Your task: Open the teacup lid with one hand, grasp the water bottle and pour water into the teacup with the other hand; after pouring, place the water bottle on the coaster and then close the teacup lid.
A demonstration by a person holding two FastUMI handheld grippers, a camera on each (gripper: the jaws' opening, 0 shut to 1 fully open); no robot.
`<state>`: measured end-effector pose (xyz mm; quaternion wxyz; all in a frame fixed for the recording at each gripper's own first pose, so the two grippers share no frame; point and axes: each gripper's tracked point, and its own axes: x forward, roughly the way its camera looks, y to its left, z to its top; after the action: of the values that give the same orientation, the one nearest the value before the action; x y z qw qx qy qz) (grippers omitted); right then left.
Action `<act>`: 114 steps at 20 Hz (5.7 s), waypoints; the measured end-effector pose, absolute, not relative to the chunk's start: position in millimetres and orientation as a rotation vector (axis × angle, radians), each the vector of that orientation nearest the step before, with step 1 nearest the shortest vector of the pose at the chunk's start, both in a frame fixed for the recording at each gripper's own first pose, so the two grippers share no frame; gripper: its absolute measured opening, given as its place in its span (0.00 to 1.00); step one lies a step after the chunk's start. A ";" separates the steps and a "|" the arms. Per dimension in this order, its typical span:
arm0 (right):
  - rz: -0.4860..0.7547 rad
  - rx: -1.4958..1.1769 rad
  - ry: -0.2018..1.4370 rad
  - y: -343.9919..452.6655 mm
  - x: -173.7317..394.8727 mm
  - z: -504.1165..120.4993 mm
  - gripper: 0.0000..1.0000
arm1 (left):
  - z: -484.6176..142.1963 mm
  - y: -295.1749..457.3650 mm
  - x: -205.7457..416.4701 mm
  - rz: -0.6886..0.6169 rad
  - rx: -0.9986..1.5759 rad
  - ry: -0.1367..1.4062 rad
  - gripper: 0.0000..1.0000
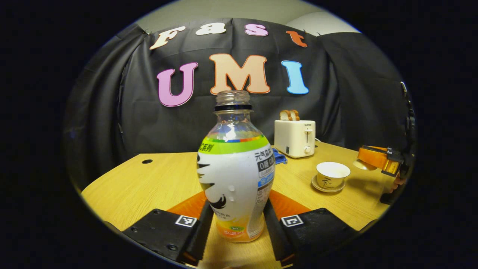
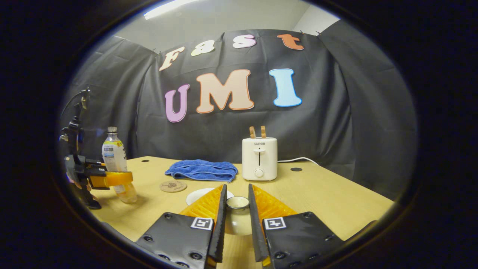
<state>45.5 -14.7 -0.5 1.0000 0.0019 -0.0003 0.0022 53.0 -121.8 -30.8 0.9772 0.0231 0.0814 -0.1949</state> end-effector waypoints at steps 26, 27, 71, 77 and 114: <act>-0.083 0.003 -0.001 -58.5 47.2 2.1 0.36 | 0.9 -172.8 103.7 -0.404 1.213 -0.007 0.54; -0.083 0.003 -0.001 -58.5 47.2 1.4 0.36 | 2.6 -172.8 106.8 -0.402 1.256 -0.012 0.54; -0.088 0.003 -0.002 -65.2 48.7 1.4 0.36 | 38.6 -209.2 132.3 -0.384 2.097 -0.088 0.55; -0.090 0.002 -0.002 -66.0 48.5 1.2 0.36 | 52.8 -214.1 128.0 -0.358 2.147 -0.115 0.55; -0.098 0.002 -0.003 -67.4 49.0 1.5 0.36 | 5.6 -220.1 140.8 -0.469 0.065 0.029 0.53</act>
<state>49.0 -67.4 1.5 0.9988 0.0009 -0.0017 -0.0491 140.8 -220.1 5.6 0.9720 0.0321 0.0145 -0.2322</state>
